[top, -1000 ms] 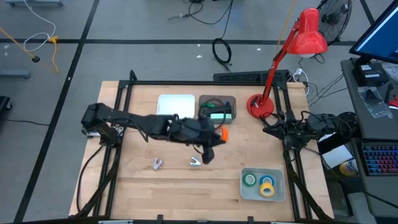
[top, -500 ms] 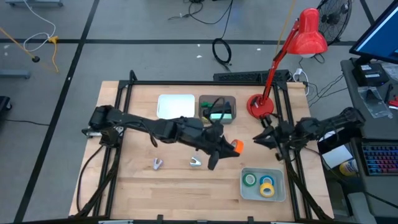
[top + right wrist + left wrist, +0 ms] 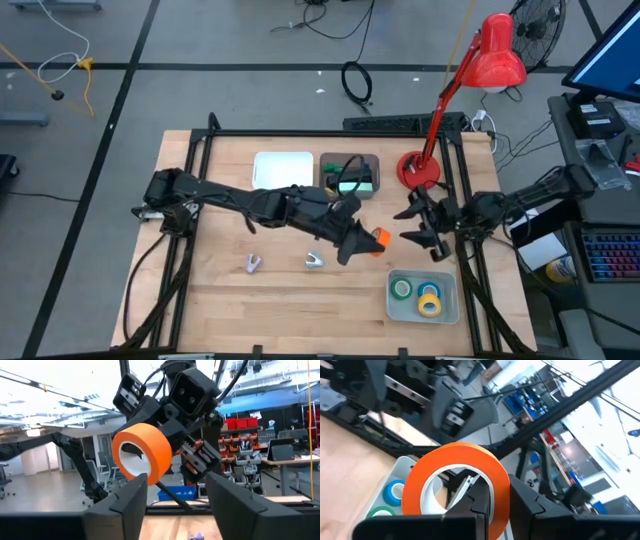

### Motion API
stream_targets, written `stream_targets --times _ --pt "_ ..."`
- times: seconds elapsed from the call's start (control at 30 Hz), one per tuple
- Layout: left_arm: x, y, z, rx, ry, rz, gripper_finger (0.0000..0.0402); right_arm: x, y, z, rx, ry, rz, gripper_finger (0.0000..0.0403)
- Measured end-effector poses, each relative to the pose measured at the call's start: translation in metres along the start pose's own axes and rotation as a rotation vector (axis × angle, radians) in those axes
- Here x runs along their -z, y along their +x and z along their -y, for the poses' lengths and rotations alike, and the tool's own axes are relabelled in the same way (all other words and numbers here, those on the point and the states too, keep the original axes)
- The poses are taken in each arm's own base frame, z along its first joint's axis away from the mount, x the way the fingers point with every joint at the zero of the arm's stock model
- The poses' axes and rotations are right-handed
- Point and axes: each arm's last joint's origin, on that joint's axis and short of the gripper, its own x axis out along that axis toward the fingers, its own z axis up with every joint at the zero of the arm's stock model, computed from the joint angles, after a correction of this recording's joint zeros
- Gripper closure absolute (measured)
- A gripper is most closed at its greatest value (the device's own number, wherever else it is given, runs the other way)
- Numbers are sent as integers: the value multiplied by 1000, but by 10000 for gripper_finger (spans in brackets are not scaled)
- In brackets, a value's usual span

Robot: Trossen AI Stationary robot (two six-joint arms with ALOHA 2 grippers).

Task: Pick and place Stapler, Stapler remover, tape
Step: Put the orange tape into the gray bin

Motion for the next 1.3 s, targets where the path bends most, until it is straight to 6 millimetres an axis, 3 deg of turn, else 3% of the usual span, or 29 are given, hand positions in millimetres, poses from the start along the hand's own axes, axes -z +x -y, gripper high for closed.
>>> stream_targets --times 0.23,0.4,0.53,0.87,1.3 --pt "-5 -1 -4 -44 5 52 364 -2 22 2 138 -40 -31 182" --pt "-9 -1 -2 -43 160 109 364 -6 32 2 162 34 -22 181" --pt "-11 -1 3 -14 264 144 364 -6 33 2 163 103 -15 181" --pt "-11 -1 0 -60 330 142 364 -13 33 -1 92 213 50 181" --pt "-17 -3 1 -66 364 201 364 -13 35 2 104 218 68 181"
